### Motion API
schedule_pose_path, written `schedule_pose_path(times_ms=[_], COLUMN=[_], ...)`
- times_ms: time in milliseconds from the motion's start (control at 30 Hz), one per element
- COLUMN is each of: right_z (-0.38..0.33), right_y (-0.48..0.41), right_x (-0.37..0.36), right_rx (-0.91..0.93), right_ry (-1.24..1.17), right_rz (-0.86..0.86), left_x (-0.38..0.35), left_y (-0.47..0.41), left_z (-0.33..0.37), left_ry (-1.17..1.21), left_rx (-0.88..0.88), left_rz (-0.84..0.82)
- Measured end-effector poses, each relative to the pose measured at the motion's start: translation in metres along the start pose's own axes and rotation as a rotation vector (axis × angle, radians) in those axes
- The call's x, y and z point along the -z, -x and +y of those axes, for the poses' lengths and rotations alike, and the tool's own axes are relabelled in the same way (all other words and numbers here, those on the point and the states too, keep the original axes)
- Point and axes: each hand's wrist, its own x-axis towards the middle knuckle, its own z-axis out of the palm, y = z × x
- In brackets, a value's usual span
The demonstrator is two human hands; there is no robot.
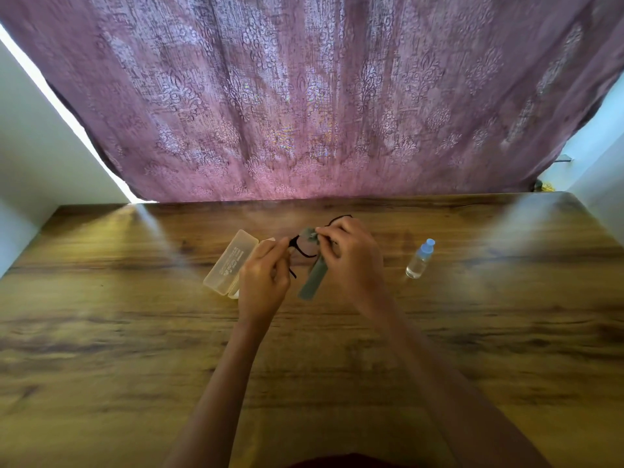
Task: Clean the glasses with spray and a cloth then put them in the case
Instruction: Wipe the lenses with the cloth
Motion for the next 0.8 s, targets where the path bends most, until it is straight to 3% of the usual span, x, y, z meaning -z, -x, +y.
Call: schedule_pose_path(times_ms=[200,400,667,800], right_z=[0.003,-0.012,0.0,0.0], right_y=[0.018,0.019,0.002,0.014], right_x=[0.001,-0.004,-0.003,-0.002], right_rx=[0.032,0.13,-0.001,0.037], right_ry=[-0.015,-0.022,0.003,0.007], right_rz=[-0.018,-0.054,0.017,0.004], left_x=[0.0,0.0,0.001,0.001], left_y=[-0.003,-0.003,0.002,0.002], left_z=[-0.001,0.005,-0.002,-0.004], left_ry=[-0.028,-0.028,0.009,0.014], left_rx=[0.04,0.003,0.02,0.034], left_rz=[0.051,-0.025,0.017,0.045])
